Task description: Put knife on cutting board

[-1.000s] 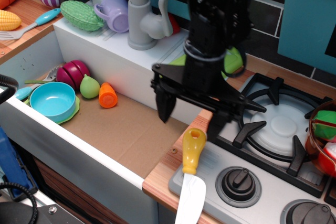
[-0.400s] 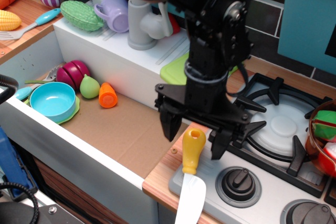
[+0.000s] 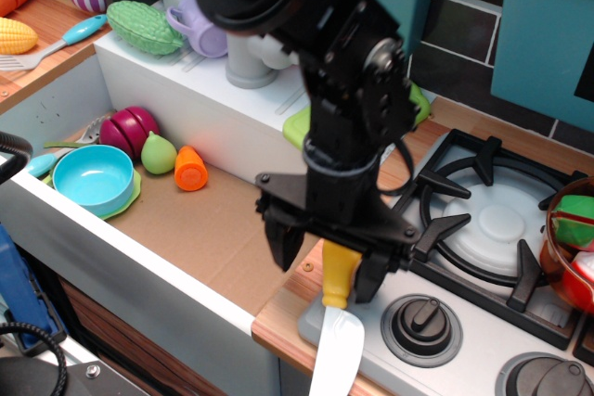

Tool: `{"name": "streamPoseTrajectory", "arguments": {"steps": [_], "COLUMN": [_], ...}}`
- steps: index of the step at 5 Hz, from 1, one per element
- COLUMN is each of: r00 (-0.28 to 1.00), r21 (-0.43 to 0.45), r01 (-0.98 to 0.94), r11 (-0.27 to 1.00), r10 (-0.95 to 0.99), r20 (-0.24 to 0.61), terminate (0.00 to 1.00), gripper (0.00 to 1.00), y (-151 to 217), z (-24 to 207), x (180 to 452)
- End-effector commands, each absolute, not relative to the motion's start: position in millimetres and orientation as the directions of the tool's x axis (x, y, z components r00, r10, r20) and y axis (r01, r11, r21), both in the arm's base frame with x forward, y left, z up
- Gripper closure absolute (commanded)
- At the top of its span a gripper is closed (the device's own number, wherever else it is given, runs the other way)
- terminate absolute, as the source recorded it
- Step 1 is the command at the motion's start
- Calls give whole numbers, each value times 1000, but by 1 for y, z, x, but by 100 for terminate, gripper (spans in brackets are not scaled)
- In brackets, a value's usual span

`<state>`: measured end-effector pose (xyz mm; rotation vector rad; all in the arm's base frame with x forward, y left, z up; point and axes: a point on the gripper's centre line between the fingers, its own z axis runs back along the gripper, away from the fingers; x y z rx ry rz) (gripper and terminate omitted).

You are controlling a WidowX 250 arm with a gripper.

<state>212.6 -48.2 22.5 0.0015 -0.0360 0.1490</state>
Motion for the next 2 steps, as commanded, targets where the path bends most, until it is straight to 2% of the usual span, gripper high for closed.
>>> {"name": "streamPoseTrajectory", "arguments": {"steps": [1, 2], "r00": [981, 982], "r21": [-44, -67], "r01": [-168, -160], "r11": [985, 985], "r10": [172, 165], "r20": [93, 89], "terminate": [0, 0], "gripper": [100, 100], "y": [-47, -48], "z": [22, 20], "x": [221, 225]}}
